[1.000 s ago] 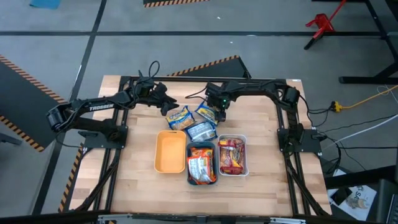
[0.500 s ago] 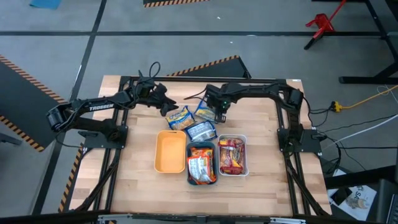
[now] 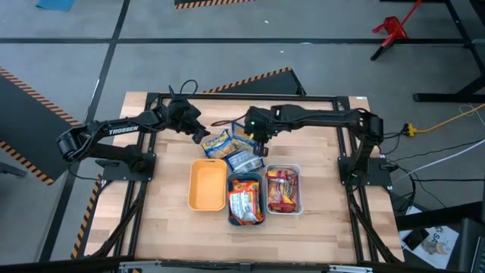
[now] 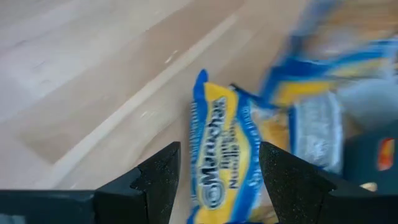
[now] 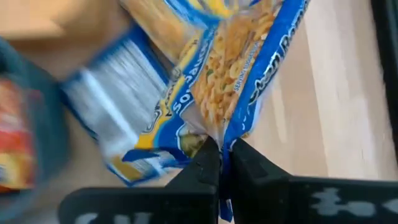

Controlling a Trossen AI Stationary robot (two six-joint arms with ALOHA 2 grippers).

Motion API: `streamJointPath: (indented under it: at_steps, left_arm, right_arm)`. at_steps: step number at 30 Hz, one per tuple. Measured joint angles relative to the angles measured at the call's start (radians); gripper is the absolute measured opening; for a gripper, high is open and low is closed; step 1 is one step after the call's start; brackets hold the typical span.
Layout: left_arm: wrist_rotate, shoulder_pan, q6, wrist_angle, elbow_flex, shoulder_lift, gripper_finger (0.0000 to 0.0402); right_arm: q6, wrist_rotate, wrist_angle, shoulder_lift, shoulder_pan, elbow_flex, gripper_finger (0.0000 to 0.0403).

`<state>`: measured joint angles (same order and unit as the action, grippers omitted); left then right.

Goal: Sort Maruchan noodles
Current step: Put the top blue noodle pack into the yellow bin

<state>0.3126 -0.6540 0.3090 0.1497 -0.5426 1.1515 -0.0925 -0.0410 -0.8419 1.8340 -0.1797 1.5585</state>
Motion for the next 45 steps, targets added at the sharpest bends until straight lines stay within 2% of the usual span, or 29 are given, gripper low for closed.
streamJointPath:
  at_steps: [7,15,17,20,23,29,37,42,45]
  left_arm:
    - [-0.056,-0.022,-0.032,0.065,0.0,0.0,0.0212]
    - [-0.121,-0.042,-0.041,0.102,0.0,0.0,0.0212]
    - [-0.121,-0.042,-0.048,0.103,0.0,0.0,0.0212]
    - [-0.12,-0.042,-0.049,0.105,0.0,0.0,0.0212]
    - [-0.119,-0.042,-0.05,0.106,0.0,0.0,0.0212]
    - [-0.119,-0.042,-0.05,0.106,0.0,0.0,0.0212]
    - [-0.118,-0.042,-0.049,0.106,0.0,0.0,0.0212]
    - [-0.117,-0.041,-0.049,0.105,0.0,0.0,0.0212]
    - [-0.117,-0.041,-0.049,0.104,0.0,0.0,0.0212]
  right_arm:
    - [0.06,-0.019,0.045,-0.001,0.132,0.131,0.0]
    - [0.195,-0.014,0.22,0.012,0.291,0.15,0.0]
    - [0.259,-0.058,0.305,0.039,0.332,0.149,0.0]
    - [0.383,-0.193,0.408,0.089,0.388,0.149,0.0]
    - [0.477,-0.287,0.423,0.141,0.426,0.149,0.0]
    - [0.718,-0.393,0.449,0.225,0.459,0.147,0.0]
    - [0.961,-0.43,0.508,0.286,0.469,0.148,0.0]
    - [1.005,-0.432,0.505,0.297,0.477,0.149,0.0002]
    - [0.978,-0.375,0.501,0.299,0.477,0.149,0.0014]
